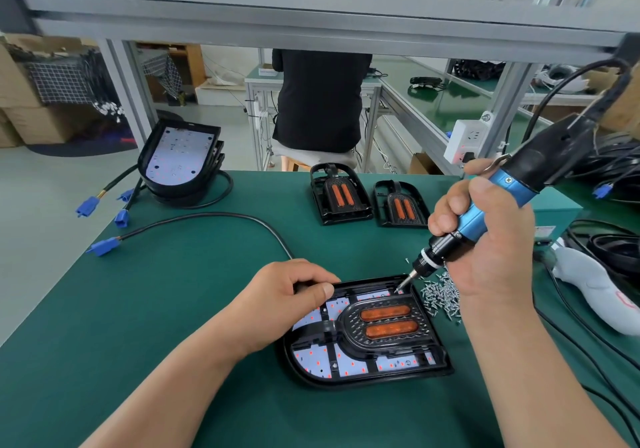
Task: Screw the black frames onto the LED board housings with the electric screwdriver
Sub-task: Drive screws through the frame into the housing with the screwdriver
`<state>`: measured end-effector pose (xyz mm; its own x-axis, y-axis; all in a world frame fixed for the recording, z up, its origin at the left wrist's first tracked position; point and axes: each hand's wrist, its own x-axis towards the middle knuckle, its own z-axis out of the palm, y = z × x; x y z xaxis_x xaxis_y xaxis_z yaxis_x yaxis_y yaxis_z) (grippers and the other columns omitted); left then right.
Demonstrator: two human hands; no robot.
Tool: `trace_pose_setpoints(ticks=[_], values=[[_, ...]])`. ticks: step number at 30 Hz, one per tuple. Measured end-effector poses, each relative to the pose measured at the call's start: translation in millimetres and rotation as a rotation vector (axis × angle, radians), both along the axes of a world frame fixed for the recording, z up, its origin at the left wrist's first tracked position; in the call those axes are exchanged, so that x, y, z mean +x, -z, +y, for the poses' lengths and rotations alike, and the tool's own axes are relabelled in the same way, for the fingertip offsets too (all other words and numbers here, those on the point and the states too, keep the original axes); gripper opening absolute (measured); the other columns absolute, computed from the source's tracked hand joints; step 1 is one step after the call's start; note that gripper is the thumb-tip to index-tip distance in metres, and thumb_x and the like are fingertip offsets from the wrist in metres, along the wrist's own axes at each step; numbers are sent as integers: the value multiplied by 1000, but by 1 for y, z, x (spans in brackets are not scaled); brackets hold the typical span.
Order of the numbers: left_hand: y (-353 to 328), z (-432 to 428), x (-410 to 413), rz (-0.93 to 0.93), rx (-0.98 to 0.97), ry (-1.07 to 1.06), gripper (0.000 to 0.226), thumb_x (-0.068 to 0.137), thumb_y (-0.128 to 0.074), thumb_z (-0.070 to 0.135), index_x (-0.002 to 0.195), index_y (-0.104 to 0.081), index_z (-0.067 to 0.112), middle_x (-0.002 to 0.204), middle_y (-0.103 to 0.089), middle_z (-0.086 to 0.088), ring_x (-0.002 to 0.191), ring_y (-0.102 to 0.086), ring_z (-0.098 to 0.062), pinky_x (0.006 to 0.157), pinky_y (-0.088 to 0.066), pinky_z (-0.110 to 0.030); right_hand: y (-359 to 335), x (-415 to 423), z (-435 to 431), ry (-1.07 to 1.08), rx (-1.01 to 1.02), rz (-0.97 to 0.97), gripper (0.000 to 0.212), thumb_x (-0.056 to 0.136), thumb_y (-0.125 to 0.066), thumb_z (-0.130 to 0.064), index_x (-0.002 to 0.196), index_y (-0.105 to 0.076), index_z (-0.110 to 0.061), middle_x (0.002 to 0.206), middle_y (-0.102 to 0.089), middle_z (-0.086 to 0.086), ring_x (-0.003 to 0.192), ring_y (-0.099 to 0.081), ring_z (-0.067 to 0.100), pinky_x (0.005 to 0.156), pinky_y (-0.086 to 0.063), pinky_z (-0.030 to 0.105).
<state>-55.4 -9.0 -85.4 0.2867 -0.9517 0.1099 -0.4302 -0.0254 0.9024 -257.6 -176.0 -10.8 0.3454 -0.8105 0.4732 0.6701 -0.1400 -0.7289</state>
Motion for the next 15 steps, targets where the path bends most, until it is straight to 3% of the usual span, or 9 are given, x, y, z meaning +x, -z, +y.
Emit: trace_pose_setpoints(ticks=[15], values=[[1,0,1,-115,58,-18,15,100,-70,25,103,-81,35,103,-74,16,101,-69,-3,95,-54,-32,6,8,-4,16,79,73,8,86,-66,-19,89,-62,-26,72,-47,-1,54,-47,17,55,-42,26]])
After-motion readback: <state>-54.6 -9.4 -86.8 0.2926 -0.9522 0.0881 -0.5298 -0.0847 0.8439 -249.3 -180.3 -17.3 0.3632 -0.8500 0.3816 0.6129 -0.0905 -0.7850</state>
